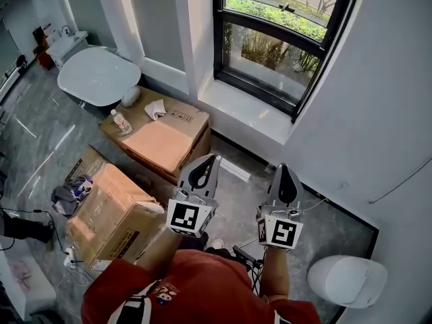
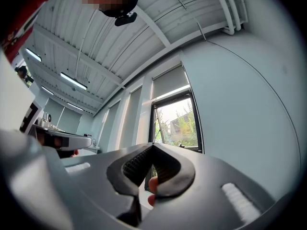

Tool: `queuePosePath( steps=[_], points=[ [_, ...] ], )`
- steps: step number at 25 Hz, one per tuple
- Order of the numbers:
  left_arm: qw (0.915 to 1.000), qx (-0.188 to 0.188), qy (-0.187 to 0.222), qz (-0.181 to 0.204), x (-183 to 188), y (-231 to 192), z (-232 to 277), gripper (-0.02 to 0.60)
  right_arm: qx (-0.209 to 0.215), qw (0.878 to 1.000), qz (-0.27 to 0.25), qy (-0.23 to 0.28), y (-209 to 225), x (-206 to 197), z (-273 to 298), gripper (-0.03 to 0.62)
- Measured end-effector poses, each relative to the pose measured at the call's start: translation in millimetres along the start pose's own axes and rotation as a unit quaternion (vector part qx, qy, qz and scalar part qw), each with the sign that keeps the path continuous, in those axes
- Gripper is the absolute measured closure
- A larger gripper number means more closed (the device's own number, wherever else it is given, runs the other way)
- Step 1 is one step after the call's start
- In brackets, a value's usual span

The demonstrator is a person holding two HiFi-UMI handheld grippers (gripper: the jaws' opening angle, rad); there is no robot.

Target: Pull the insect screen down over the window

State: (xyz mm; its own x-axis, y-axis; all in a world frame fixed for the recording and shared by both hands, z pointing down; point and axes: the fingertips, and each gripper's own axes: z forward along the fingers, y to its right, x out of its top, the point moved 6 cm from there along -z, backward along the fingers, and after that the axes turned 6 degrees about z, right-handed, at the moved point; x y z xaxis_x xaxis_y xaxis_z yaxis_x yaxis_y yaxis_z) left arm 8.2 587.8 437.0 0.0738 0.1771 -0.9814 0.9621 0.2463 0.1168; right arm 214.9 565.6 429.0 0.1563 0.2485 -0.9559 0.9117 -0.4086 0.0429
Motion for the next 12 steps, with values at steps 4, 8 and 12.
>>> queuePosePath(
  steps=[4, 8, 12],
  points=[
    [1.0, 0.001, 0.006, 0.001, 1, 1, 7, 0.577, 0.0, 1.0, -0.001, 0.003, 6, 0, 4, 0.585],
    [0.9999, -0.001, 0.011, -0.001, 3, -1, 17, 0.577, 0.001, 1.0, -0.006, 0.005, 10, -1, 13, 0.585],
    [0.9999, -0.003, 0.012, -0.008, 0, -6, 32, 0.577, 0.001, 1.0, -0.011, 0.005, 14, -5, 28, 0.585]
  ],
)
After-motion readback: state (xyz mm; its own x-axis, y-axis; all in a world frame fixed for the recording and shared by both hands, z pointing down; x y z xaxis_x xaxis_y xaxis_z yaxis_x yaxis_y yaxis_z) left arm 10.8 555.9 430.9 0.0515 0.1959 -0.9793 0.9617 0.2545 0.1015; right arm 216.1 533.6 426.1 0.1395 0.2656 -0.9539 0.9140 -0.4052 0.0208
